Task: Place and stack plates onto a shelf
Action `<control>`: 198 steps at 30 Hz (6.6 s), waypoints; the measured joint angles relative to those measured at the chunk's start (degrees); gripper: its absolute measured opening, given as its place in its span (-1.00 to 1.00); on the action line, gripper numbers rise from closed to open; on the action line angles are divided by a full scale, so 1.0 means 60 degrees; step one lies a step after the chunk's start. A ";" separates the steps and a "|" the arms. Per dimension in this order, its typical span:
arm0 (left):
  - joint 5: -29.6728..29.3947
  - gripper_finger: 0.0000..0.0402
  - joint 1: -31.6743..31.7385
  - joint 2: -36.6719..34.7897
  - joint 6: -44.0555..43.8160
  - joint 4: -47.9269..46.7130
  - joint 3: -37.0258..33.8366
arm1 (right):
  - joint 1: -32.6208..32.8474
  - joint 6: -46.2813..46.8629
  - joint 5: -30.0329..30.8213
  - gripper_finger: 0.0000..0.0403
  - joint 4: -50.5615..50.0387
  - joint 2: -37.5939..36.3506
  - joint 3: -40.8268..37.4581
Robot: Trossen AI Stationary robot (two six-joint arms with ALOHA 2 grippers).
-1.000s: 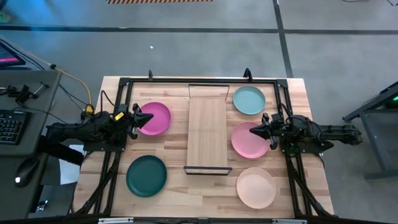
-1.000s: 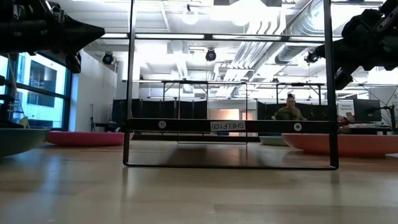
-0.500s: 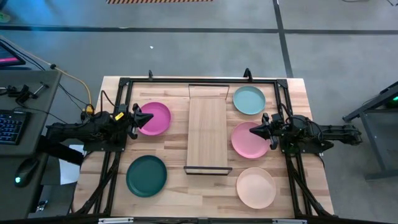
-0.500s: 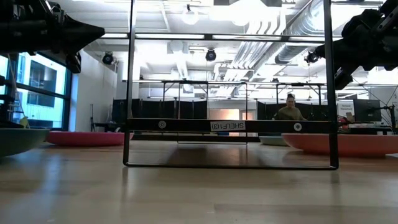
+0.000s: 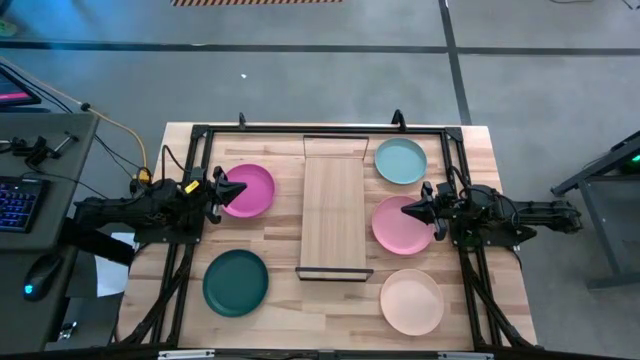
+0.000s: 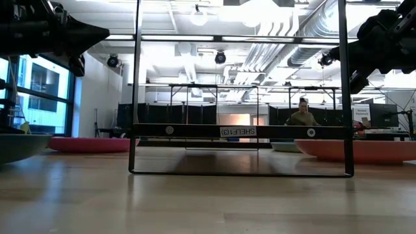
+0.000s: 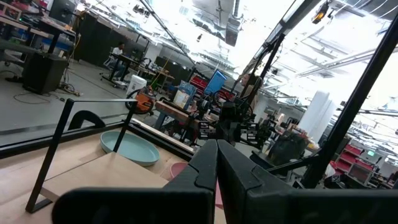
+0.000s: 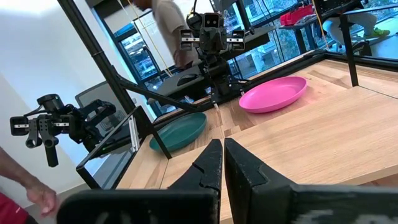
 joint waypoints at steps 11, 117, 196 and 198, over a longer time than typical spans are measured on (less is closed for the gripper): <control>0.0000 -1.00 0.0000 0.0000 -0.0003 0.0000 0.0000 | -0.0001 0.0010 0.0001 -1.00 0.0000 0.0004 0.0001; 0.0003 -1.00 0.0000 0.0002 0.0000 -0.0036 0.0000 | -0.9571 0.4978 0.1298 -0.91 -0.8373 1.0107 0.6521; 0.0000 -1.00 0.0000 0.0000 -0.0002 -0.0037 -0.0001 | -0.3148 0.7318 0.0760 -1.00 -0.6093 0.7805 0.5920; 0.0000 -1.00 0.0000 0.0003 0.0000 -0.0037 -0.0004 | -0.2535 0.8024 0.1380 -1.00 -0.4690 0.8268 0.5527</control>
